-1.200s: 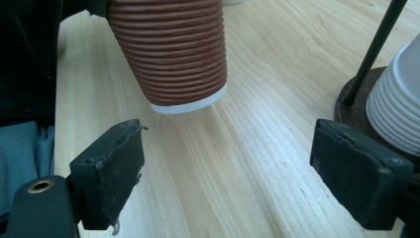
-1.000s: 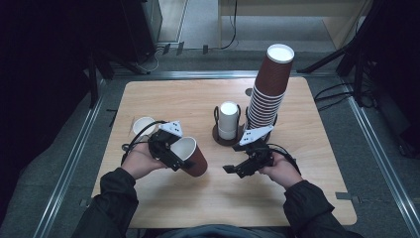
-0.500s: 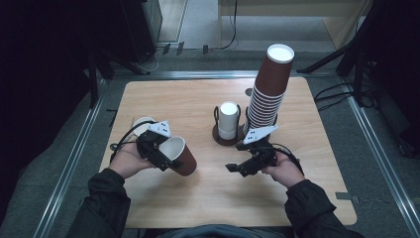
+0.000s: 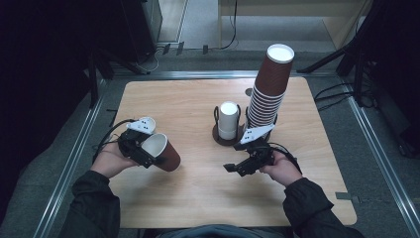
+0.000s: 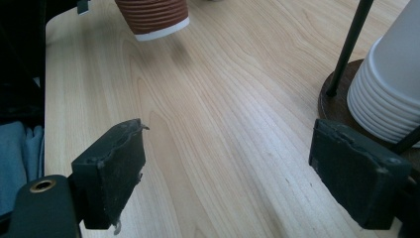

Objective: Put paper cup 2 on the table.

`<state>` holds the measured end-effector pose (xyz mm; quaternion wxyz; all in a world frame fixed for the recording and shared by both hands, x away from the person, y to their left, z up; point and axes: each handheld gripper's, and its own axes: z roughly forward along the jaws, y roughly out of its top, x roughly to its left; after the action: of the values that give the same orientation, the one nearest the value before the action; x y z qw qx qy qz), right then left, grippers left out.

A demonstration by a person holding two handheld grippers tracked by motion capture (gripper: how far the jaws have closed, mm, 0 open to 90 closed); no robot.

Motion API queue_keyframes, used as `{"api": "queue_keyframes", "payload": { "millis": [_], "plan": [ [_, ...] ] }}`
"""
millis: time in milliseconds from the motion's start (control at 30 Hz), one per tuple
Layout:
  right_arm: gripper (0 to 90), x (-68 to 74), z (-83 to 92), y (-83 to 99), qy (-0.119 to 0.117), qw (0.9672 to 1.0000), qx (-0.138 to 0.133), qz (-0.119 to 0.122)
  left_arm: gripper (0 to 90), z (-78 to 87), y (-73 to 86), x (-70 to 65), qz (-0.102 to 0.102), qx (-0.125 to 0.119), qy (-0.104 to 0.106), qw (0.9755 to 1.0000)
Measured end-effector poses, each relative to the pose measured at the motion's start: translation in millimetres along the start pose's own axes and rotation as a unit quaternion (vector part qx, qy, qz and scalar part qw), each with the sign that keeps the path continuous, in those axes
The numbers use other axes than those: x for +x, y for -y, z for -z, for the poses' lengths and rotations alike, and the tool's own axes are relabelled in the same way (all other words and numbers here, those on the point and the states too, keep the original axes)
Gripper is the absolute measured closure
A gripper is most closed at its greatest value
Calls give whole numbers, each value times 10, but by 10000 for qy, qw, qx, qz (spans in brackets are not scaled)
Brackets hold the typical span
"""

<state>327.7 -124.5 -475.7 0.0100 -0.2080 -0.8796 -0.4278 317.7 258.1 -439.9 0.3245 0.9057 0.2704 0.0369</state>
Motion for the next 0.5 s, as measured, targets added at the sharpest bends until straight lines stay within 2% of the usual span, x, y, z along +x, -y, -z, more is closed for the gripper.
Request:
{"api": "queue_keyframes", "payload": {
  "millis": [200,500],
  "plan": [
    [145,-12,-30,-18,-34,10000,27,63,69,37,120,57,192,237,-222,9993],
    [146,-24,-51,-27,-24,10000,61,55,66,67,248,107,393,419,-378,9976]
  ]
}}
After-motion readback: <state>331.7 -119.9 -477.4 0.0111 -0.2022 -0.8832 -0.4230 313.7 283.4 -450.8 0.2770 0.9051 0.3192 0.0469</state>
